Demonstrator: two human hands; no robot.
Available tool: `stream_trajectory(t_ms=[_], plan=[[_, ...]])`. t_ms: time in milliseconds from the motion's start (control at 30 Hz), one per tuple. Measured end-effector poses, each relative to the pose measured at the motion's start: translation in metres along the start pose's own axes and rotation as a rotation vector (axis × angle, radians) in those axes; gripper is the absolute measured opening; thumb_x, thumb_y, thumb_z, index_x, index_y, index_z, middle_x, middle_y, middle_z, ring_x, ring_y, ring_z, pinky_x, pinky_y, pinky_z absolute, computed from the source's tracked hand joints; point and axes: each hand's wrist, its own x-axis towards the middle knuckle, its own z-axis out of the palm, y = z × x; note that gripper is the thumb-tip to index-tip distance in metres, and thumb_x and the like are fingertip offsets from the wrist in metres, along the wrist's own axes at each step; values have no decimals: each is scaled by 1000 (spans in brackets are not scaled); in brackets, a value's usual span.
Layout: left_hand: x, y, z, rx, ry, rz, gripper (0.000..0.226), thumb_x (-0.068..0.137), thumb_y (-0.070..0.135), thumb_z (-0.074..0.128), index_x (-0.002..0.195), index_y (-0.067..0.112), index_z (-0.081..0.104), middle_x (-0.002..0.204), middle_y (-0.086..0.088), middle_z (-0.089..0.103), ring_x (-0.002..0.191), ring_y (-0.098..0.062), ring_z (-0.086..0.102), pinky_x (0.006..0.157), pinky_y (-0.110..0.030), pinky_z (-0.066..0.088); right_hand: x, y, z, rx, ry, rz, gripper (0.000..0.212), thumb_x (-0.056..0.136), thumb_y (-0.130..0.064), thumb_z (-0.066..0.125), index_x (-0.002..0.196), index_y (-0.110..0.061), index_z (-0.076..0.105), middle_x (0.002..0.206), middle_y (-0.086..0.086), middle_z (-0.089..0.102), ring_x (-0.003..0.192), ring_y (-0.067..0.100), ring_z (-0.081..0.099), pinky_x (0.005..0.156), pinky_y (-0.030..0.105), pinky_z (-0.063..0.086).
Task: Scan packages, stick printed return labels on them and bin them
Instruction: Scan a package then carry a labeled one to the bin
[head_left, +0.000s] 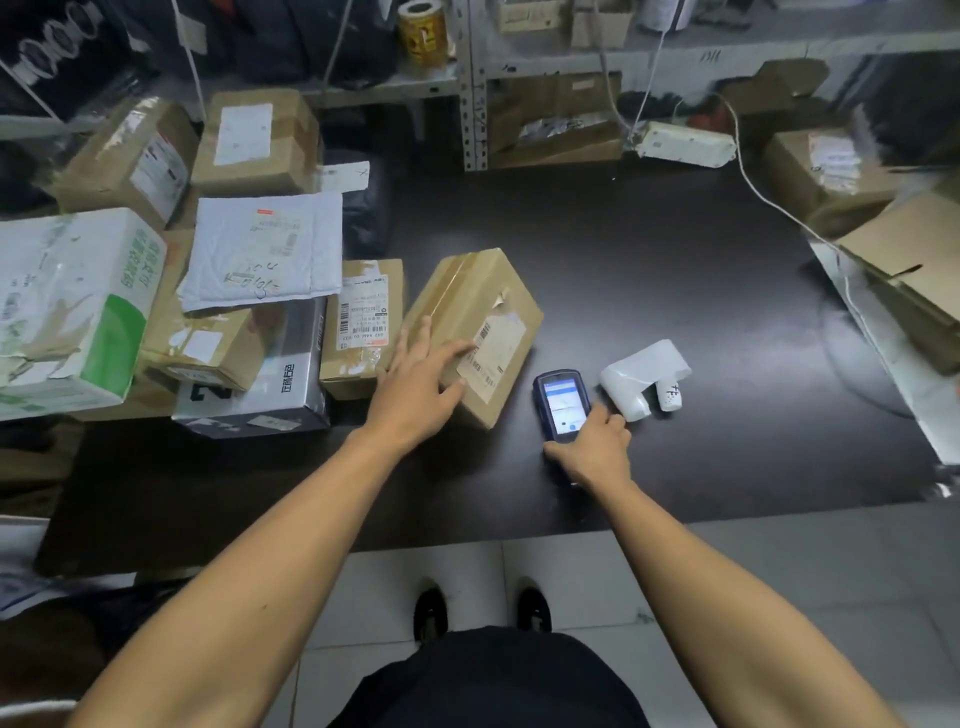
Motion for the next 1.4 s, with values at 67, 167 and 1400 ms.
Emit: stream_trajectory(t_ms=[67, 167, 1400], plan=[[0, 0, -1, 7, 3, -2, 48, 96, 31, 58, 139, 48, 44, 167, -1, 4, 153, -25, -3, 119, -61, 13, -1, 2, -4, 107, -13, -8, 88, 76, -31, 73, 148, -12, 25, 141, 16, 30, 133, 34, 26, 105, 44, 37], [3, -3, -3, 23, 4, 3, 49, 95, 32, 60, 138, 48, 44, 166, -2, 7, 153, -28, 1, 120, -60, 13, -2, 5, -19, 212, -23, -91, 85, 75, -27, 74, 146, -15, 30, 141, 13, 34, 135, 31, 27, 107, 38, 33], [-8, 8, 7, -368, 107, -119, 65, 92, 22, 67, 149, 37, 39, 163, -4, 23, 149, -18, 22, 111, -22, 19, -7, -2, -63, 67, -1, -235, 82, 69, -34, 77, 139, -16, 39, 127, 9, 43, 121, 28, 43, 98, 38, 44]])
